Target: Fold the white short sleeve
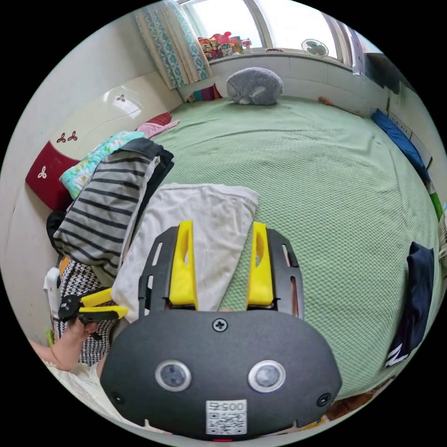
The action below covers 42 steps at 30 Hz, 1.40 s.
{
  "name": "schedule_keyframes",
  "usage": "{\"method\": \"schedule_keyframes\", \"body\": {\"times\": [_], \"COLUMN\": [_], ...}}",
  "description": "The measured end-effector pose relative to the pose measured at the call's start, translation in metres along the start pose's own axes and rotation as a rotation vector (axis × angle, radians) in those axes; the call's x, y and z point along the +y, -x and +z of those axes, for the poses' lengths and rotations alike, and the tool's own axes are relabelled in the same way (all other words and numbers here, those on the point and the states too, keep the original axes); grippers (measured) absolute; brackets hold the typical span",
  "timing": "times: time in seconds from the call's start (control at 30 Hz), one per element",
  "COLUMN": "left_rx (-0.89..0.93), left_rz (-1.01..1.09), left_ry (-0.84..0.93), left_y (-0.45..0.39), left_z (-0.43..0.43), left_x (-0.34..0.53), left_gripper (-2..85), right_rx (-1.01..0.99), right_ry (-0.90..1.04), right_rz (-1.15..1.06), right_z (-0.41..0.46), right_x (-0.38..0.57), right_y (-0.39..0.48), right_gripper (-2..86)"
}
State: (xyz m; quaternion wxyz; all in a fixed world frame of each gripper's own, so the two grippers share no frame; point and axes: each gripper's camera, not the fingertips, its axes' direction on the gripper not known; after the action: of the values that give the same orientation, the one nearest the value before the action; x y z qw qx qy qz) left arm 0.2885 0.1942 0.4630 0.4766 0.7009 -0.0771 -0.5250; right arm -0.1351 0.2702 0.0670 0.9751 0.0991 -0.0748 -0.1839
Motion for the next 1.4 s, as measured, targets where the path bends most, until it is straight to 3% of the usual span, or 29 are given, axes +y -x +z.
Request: {"method": "schedule_keyframes", "body": {"times": [0.3,0.53,0.93,1.4], "left_rx": [-0.056,-0.055,0.127,0.246], "left_rz": [0.013,0.033,0.185,0.426], "left_ry": [0.028,0.046,0.013,-0.028], "left_y": [-0.008,-0.025,-0.098,-0.269], "left_z": [0.016,0.025,0.008,0.035], "left_x": [-0.021,-0.035,-0.032,-0.027], "left_gripper": [11.5,6.3,5.6,5.6], "right_rx": [0.096,-0.046,0.149,0.371], "right_ry": [0.096,0.106,0.007,-0.118], "right_rz": [0.004,0.054,-0.054,0.09], "right_z": [0.047,0.039,-0.077,-0.235], "right_x": [0.011,0.032,0.065,0.145], "right_y": [-0.005,-0.008,-0.002,-0.107], "right_gripper": [13.4,1.5,-0.9,-1.0]}}
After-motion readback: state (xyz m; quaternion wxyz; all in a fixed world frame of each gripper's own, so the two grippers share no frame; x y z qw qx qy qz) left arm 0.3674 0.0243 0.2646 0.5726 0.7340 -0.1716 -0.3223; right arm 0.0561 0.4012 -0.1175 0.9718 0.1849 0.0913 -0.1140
